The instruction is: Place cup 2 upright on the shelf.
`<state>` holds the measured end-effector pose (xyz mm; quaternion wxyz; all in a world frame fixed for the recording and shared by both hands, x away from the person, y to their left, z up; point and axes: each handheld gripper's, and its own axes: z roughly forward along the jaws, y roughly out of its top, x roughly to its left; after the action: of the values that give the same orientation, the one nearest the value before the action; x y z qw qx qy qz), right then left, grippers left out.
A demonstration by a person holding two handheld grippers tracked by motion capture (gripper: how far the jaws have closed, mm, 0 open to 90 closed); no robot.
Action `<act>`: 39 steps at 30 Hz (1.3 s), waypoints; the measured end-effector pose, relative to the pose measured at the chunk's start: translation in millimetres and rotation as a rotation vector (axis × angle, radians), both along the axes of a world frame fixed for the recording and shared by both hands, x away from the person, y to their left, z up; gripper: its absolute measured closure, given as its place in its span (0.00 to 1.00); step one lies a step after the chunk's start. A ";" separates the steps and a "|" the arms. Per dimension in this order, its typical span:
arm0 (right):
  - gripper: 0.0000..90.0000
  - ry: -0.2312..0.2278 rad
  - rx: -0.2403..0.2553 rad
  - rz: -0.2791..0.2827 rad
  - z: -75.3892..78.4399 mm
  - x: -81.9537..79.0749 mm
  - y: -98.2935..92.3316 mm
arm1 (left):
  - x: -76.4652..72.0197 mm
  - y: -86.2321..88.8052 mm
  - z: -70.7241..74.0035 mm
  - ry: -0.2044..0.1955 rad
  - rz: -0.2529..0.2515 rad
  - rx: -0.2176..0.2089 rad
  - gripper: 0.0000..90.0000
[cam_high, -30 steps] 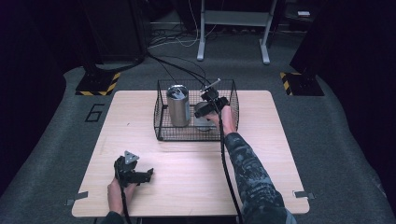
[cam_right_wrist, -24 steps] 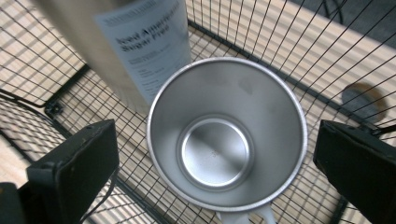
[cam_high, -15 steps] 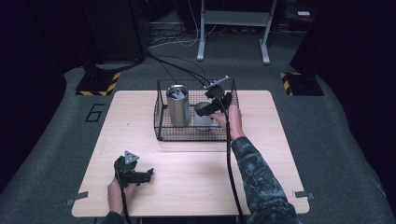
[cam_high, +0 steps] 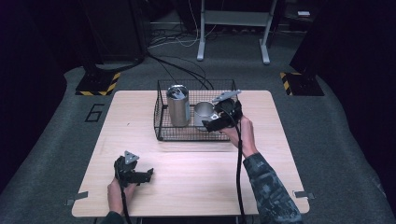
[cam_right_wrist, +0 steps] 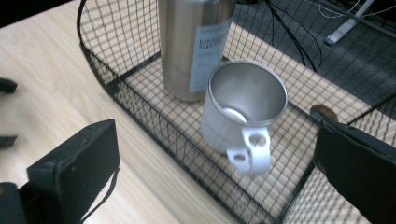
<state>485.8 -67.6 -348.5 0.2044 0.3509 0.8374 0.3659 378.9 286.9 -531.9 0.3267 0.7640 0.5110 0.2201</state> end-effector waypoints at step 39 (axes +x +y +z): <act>0.00 0.070 0.072 -0.308 -166.4 -103.9 -114.7 | 0.3 0.0 0.1 0.000 -0.001 0.002 0.00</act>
<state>381.9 -182.3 -514.9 0.2162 0.4948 0.7666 0.3474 379.2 286.9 -531.8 0.3261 0.7647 0.5104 0.2202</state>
